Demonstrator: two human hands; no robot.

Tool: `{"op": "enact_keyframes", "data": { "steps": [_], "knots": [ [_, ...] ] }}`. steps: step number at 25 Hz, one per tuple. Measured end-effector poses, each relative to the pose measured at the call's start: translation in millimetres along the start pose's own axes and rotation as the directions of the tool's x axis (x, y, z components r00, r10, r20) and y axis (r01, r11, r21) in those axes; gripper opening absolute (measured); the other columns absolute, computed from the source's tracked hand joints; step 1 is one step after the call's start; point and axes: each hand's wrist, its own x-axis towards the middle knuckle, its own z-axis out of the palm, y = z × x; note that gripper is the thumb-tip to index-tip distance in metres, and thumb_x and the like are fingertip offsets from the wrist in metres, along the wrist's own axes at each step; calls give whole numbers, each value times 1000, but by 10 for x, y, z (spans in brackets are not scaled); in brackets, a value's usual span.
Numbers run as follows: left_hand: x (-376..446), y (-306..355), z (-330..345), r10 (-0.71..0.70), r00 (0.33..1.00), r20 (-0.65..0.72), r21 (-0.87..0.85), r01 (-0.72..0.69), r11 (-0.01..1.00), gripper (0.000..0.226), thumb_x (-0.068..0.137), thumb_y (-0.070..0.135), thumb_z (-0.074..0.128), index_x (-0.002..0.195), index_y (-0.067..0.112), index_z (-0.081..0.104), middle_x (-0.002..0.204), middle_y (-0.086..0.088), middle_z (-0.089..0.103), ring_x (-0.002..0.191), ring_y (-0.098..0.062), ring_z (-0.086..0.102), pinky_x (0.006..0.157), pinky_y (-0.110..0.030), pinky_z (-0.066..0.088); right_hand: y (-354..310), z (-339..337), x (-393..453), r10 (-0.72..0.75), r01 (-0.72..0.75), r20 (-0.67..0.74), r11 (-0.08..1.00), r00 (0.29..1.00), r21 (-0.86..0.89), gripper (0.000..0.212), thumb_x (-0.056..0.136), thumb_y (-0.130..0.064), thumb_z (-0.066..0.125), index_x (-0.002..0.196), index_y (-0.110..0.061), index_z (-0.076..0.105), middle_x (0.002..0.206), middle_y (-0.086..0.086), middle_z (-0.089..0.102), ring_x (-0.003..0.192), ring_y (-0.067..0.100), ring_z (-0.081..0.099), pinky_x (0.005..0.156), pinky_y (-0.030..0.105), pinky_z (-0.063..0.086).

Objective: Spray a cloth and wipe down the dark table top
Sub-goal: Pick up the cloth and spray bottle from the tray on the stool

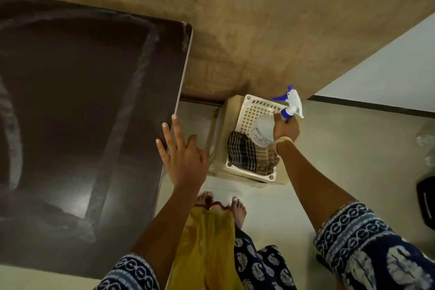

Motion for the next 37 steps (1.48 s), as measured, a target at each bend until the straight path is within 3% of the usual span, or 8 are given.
{"op": "enact_keyframes", "data": {
  "steps": [7,12,16,21,26,30,34,37],
  "knots": [
    [-6,63,-151,12,997,72,19,-13,1000,29,76,28,60,102,14,62,162,-17,4,149,-39,1,115,-61,9,-208,-597,-264,-40,-48,270,949,962,311,13,89,-30,67,98,-20,70,92,2,73,79,16,69,73,29,55],
    [-22,177,-276,35,991,129,79,-46,996,31,74,23,60,102,11,60,160,-23,4,148,-41,8,117,-57,9,-204,-891,-437,-10,-381,605,769,796,513,22,85,-21,65,101,-7,65,76,7,69,62,17,65,61,29,55],
    [-74,366,-300,191,925,327,51,-219,974,27,89,28,50,111,13,55,158,-23,13,144,-38,25,117,-51,17,-101,-1086,-455,-93,-316,596,778,797,543,26,93,-29,60,107,-9,66,55,2,53,43,10,42,48,23,39],
    [-26,606,149,152,635,757,-138,-73,988,39,93,28,52,130,16,48,137,-12,46,113,-29,55,91,-39,49,199,-1181,-243,-29,-236,447,817,894,526,49,95,-39,56,124,-1,59,54,-5,60,41,9,41,48,23,38],
    [152,733,655,-27,616,787,-240,347,907,10,89,14,54,94,7,59,89,-7,61,86,-25,59,63,-26,42,489,-1143,62,4,-237,399,810,917,536,55,94,-42,55,126,1,58,55,-5,61,43,10,45,54,25,41],
    [270,925,933,-149,598,787,-274,556,784,52,93,9,55,140,1,34,132,-17,51,110,-29,56,61,-22,45,653,-1054,302,25,-234,366,810,930,539,57,94,-42,56,135,-3,53,65,-5,67,44,10,48,51,23,46],
    [273,1024,1215,-191,686,702,-247,486,838,52,91,22,66,133,0,43,133,-19,54,119,-35,55,94,-42,51,743,-1015,486,28,-219,344,819,938,530,47,95,-40,55,123,-2,58,71,-1,70,43,9,48,51,24,45],
    [298,1061,1322,-249,718,649,-250,511,822,60,77,26,81,124,3,50,125,-16,60,113,-35,60,90,-47,54,798,-1019,609,35,-220,336,820,941,528,52,95,-42,55,125,1,57,71,-1,70,43,9,48,51,24,46]
  ]
}}
